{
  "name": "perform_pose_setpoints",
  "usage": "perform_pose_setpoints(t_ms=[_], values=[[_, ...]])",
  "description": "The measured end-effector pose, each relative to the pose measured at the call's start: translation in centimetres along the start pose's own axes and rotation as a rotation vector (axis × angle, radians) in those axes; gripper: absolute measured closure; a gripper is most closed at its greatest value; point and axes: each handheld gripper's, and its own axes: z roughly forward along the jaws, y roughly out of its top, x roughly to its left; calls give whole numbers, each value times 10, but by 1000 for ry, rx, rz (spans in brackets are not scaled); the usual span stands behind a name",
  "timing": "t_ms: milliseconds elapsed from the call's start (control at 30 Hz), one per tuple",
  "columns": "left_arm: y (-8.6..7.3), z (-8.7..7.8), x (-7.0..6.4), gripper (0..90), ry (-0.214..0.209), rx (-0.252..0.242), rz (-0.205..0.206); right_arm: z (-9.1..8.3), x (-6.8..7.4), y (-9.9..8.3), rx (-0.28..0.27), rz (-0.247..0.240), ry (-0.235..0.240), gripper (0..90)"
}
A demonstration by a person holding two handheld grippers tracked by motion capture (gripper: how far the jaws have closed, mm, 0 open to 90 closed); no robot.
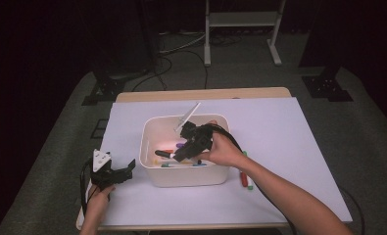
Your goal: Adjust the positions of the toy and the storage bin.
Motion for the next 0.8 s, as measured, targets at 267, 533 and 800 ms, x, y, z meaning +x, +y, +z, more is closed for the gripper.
perform_pose_setpoints(t_ms=[267, 533, 800], values=[[0, 0, 0, 0, 0, 1, -1, 5, -1, 0, 29, -3, -8, 754], [0, 0, 0, 0, 0, 0, -2, 9, -1, -1, 57, -17, -15, 746], [0, 0, 0, 0, 0, 2, -2, -2, 3, 0, 10, -17, -32, 692]])
